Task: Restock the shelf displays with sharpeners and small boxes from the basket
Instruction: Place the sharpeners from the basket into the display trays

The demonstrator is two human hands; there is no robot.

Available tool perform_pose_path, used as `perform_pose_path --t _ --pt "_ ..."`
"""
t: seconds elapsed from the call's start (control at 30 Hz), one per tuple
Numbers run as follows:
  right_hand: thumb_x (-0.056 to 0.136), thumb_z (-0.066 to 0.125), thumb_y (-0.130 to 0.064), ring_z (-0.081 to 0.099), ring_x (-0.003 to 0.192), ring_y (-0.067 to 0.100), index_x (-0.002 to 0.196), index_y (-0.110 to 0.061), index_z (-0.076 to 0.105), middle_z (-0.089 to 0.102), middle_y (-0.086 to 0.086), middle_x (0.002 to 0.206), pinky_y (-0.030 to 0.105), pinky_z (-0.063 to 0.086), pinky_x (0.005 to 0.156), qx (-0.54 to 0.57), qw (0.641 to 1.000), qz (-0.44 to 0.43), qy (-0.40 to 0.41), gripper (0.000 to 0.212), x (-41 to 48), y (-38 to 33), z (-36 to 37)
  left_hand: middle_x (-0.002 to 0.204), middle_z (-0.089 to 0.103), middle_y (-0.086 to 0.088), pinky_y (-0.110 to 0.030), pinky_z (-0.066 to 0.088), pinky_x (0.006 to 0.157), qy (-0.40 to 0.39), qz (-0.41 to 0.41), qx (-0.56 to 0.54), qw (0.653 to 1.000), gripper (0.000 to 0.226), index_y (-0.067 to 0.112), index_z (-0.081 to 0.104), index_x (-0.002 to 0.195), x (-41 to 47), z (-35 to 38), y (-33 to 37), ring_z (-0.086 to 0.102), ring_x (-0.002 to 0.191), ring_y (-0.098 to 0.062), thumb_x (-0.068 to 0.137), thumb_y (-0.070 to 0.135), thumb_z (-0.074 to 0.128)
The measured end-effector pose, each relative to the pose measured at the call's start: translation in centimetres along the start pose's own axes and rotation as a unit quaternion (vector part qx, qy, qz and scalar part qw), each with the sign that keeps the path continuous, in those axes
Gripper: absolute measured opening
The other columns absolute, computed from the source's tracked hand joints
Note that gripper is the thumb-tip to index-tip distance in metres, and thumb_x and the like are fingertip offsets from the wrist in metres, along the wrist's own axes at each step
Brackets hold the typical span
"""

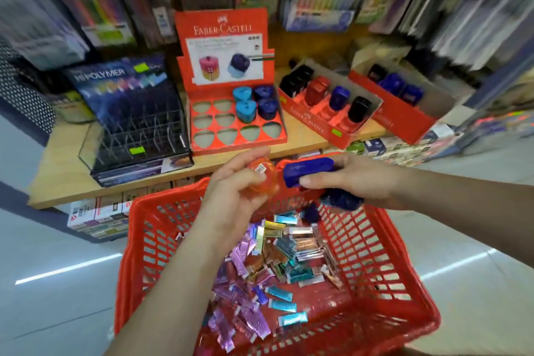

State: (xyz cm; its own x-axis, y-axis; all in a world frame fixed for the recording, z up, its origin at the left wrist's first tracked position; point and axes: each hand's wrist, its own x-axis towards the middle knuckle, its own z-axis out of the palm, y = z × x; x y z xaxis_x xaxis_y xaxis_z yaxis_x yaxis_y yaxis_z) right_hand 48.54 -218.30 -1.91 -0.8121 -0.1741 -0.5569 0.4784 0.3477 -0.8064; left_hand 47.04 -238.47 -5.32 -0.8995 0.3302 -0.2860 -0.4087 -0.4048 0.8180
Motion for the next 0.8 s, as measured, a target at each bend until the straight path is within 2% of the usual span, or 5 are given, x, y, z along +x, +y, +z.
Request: perform_pose_path --t 0.2,0.33,0.47,0.57,0.8 --pt "0.07 0.079 -0.016 0.064 0.065 0.009 0.092 -0.014 0.07 0.069 0.0 0.075 0.024 0.05 0.057 0.089 0.995 -0.021 -0.028 0.024 0.2 -0.5 -0.8 0.098 0.071 0.0 -0.028 0.042 0.063 0.008 0.028 0.154 0.988 0.041 0.025 0.064 0.106 1.3 2.4 0.3 0.061 0.073 -0.007 0.067 0.032 0.075" --pt "0.067 0.069 -0.047 0.07 0.085 0.024 0.108 -0.011 0.066 0.073 0.009 0.097 0.03 0.056 0.063 0.21 0.976 -0.003 -0.054 0.055 0.7 -0.8 -0.4 0.115 0.068 0.002 -0.034 0.05 0.092 0.005 0.093 0.212 0.973 0.053 0.031 0.063 0.118 2.8 3.7 0.7 0.064 0.107 -0.011 0.072 0.056 0.073" --pt "0.063 0.065 -0.061 0.072 0.091 0.029 0.112 -0.011 0.066 0.074 0.011 0.105 0.031 0.058 0.06 0.279 0.96 -0.004 -0.026 0.071 1.2 -1.2 -1.3 0.109 0.068 0.014 -0.031 0.055 0.085 -0.015 0.176 0.229 0.957 0.045 0.03 0.057 0.122 4.0 4.6 1.9 0.066 0.097 -0.004 0.084 0.01 0.069" --pt "0.069 0.066 -0.055 0.07 0.092 0.032 0.102 -0.011 0.068 0.074 0.013 0.102 0.031 0.058 0.062 0.292 0.956 -0.019 0.001 0.055 1.4 -1.2 -2.2 0.103 0.068 0.021 -0.033 0.057 0.081 -0.063 0.195 0.26 0.944 0.061 0.031 0.061 0.113 4.5 5.0 2.7 0.067 0.094 -0.009 0.078 -0.019 0.062" --pt "0.075 0.073 -0.033 0.069 0.086 0.03 0.103 -0.008 0.07 0.072 0.017 0.101 0.03 0.056 0.063 0.2 0.974 -0.101 0.03 0.037 1.9 -0.4 -4.1 0.111 0.067 0.01 -0.027 0.051 0.085 -0.082 0.209 0.297 0.928 0.033 0.037 0.062 0.102 6.0 6.4 2.5 0.065 0.104 -0.011 0.077 0.016 0.07"
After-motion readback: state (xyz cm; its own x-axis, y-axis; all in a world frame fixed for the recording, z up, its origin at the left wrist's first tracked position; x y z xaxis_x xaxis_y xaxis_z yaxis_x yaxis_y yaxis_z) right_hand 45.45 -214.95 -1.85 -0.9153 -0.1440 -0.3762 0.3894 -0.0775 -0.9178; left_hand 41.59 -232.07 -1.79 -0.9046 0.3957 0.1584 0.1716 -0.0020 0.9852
